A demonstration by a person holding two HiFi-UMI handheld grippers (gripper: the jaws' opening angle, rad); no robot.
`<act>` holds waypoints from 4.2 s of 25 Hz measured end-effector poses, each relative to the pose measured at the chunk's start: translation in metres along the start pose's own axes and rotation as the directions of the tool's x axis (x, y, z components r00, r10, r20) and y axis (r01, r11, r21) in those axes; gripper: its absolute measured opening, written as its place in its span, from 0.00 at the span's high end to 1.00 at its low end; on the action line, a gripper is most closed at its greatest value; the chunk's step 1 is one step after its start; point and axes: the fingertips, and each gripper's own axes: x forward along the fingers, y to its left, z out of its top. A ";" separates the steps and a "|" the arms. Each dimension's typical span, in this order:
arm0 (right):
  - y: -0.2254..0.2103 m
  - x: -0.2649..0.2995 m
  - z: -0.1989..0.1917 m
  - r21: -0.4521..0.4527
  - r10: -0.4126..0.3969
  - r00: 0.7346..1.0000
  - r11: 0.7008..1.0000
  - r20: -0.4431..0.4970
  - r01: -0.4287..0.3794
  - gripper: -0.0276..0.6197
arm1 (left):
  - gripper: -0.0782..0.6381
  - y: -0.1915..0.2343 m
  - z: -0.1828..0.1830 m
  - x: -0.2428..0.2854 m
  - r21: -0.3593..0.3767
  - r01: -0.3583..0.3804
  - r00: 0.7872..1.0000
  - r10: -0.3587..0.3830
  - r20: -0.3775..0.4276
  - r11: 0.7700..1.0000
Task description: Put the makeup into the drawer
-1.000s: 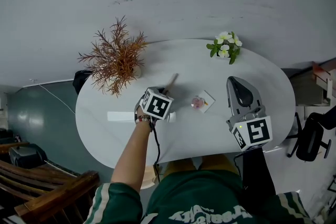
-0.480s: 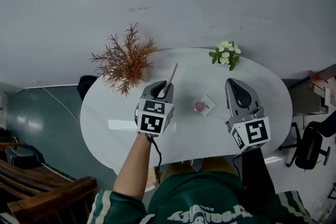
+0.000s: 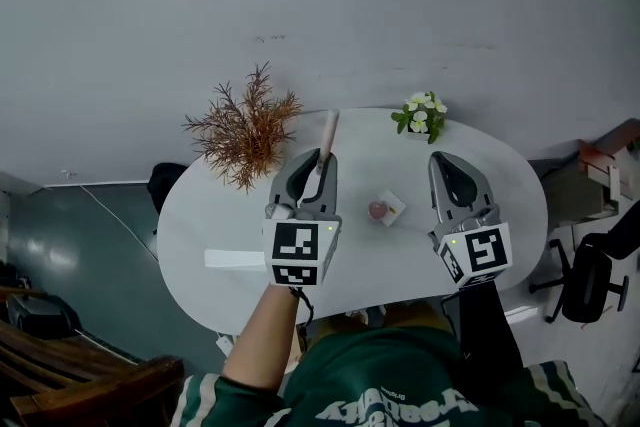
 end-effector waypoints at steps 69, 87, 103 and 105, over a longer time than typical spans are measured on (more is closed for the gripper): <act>0.504 -0.071 -0.002 -0.061 0.906 0.422 0.421 -0.010 -0.905 0.95 | 0.80 0.078 -0.254 -0.500 -0.319 -0.848 0.518 0.790 -0.328 0.423; 0.500 -0.051 -0.057 -0.054 0.883 0.455 0.452 -0.111 -0.890 0.95 | 0.80 0.051 -0.454 -0.456 -0.502 -0.834 0.546 0.474 -0.691 0.229; 0.478 -0.042 -0.100 -0.063 0.854 0.481 0.478 -0.200 -0.876 0.95 | 0.80 0.052 -0.548 -0.407 -0.583 -0.797 0.603 0.209 -0.770 0.156; 0.474 -0.039 -0.104 -0.064 0.847 0.488 0.486 -0.211 -0.872 0.95 | 0.80 0.056 -0.555 -0.403 -0.580 -0.800 0.600 0.202 -0.774 0.154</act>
